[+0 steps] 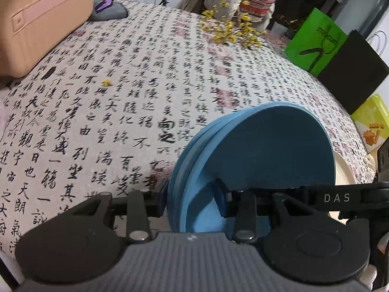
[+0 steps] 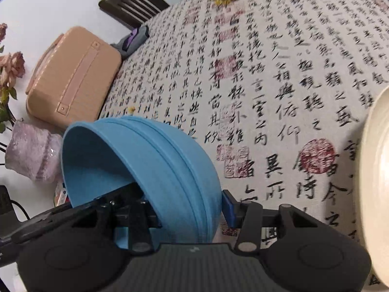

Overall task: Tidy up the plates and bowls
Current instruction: 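Lift and tilt the stacked blue bowls with both grippers, then carry the blue bowl stack with both grippers toward the cream plates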

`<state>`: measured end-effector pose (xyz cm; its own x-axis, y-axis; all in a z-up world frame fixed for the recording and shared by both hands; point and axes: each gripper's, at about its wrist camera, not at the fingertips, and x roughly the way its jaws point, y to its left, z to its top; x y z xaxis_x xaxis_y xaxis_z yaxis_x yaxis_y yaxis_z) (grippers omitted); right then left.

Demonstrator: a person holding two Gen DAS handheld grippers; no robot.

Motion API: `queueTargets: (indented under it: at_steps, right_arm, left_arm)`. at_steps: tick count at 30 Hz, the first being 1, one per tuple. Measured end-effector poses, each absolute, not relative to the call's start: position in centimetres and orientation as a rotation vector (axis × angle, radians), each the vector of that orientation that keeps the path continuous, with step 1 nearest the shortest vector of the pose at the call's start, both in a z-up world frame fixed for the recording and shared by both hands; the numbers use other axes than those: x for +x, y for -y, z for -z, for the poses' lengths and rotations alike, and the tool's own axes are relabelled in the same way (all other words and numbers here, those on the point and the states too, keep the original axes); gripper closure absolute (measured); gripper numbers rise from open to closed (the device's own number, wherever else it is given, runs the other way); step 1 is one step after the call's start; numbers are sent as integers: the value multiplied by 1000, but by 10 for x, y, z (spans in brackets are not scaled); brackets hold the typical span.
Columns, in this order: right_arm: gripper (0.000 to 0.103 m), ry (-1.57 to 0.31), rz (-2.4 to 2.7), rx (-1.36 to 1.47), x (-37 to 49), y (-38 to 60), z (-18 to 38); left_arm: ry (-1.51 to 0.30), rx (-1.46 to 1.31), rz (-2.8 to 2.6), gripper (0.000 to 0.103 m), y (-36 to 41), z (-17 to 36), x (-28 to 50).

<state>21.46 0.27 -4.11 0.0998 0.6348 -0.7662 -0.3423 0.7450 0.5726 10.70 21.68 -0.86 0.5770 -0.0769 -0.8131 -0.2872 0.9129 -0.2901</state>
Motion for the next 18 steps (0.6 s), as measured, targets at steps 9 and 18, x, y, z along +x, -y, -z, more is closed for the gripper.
queueTargets:
  at_steps: [9,18]
  right_arm:
    - [58,-1321,-743,286,227,-25,52]
    - [56,-1308,-748,274,239,-33,59]
  left_arm:
    - [-985,-444,-148,64,-232,19,114]
    - [-987,-482,-132,65,-240,27,126]
